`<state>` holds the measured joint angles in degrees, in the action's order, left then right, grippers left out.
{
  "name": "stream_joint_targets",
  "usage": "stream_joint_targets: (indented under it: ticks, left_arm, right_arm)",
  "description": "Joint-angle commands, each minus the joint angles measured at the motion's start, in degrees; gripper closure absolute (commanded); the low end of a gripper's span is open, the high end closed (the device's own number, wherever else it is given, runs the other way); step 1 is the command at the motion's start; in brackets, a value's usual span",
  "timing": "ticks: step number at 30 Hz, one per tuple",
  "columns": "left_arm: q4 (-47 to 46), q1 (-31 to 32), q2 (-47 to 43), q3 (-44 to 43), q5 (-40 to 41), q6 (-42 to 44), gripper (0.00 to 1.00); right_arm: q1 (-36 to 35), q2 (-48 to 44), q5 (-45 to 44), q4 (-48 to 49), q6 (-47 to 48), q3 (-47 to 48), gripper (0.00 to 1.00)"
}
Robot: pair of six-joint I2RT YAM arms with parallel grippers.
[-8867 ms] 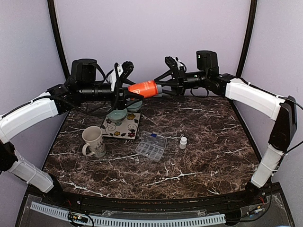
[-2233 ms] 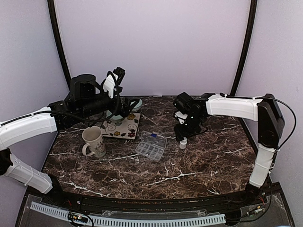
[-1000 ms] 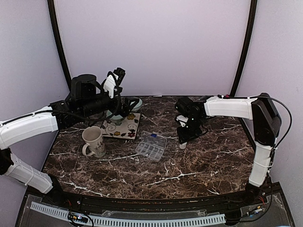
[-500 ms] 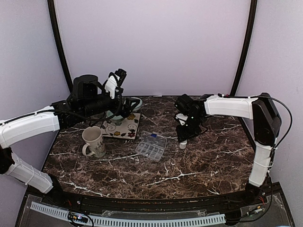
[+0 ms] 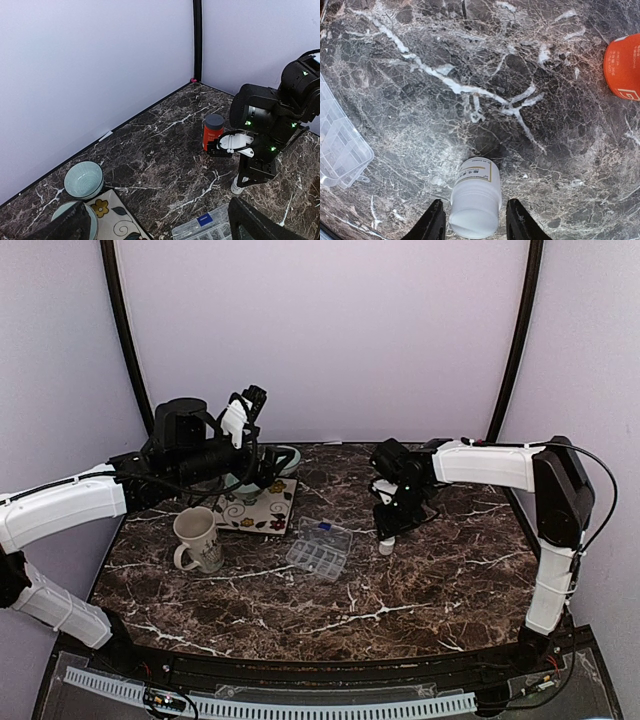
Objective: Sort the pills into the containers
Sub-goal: Pick up the pill bottle from the center of the board.
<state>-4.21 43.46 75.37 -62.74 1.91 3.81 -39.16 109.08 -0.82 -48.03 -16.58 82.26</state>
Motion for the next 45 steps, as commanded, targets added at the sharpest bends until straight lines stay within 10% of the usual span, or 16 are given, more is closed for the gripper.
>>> stream_joint_targets:
  ticks: [1, 17, 45]
  left_arm:
    - [-1.2, -0.5, 0.0, -0.5, -0.9, -0.4, 0.01]
    - [-1.3, -0.7, -0.3, -0.1, -1.2, -0.7, 0.01]
    - [-3.6, -1.1, 0.4, -0.1, -6.3, -6.7, 0.01]
  right_arm:
    - [0.4, 0.4, 0.6, -0.7, 0.2, 0.4, 0.58]
    - [0.4, 0.3, 1.3, -0.6, 0.3, -0.7, 0.61]
    - [-0.4, -4.3, -1.2, -3.7, -1.2, 4.8, 0.96]
